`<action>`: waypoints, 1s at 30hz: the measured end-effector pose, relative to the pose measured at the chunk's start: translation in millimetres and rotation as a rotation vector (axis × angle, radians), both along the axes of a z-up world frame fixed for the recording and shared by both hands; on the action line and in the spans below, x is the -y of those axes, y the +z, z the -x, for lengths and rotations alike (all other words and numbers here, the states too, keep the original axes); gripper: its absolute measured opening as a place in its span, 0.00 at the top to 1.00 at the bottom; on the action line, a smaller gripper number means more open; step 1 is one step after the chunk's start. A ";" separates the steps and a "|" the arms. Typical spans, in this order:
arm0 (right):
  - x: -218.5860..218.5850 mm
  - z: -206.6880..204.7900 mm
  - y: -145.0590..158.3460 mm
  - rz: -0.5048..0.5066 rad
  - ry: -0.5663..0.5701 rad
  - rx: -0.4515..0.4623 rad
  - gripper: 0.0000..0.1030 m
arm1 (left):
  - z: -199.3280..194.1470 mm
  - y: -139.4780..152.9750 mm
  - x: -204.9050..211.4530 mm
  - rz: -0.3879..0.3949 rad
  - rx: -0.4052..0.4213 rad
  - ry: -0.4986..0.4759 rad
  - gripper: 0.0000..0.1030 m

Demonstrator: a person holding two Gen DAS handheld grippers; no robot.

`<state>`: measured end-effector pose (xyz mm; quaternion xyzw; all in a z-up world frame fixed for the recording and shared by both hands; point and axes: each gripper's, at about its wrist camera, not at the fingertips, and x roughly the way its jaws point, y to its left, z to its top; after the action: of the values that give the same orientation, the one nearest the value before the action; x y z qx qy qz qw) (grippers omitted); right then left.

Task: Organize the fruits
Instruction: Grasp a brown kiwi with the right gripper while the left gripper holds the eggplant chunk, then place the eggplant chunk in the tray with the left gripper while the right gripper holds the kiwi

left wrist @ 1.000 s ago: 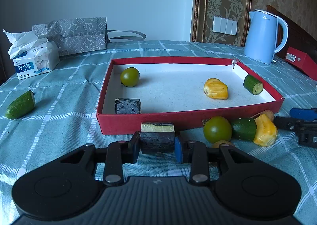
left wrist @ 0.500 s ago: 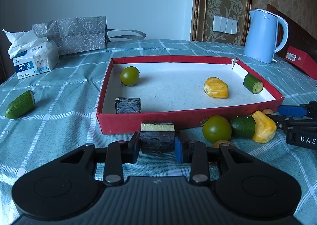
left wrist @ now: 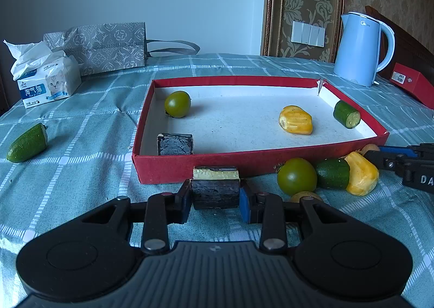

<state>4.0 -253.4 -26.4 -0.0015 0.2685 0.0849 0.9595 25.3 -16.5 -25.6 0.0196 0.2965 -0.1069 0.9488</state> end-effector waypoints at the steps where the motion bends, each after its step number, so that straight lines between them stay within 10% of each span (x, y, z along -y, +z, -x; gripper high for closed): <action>1: 1.8 1.6 0.4 -0.012 -0.007 0.007 0.77 | 0.0 0.0 -0.1 0.001 0.000 0.000 0.67; 12: 38.5 8.3 -3.0 -0.219 -0.087 0.006 0.77 | 0.1 0.1 0.1 0.000 0.000 0.000 0.67; 30: 38.2 8.9 -3.5 -0.226 -0.073 0.008 0.77 | 7.7 14.1 1.8 0.014 0.059 -0.008 0.67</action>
<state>-4.9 -291.6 -29.9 0.1163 0.2532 0.0799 0.9571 17.6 -18.3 -11.5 0.0171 0.2677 -0.1119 0.9568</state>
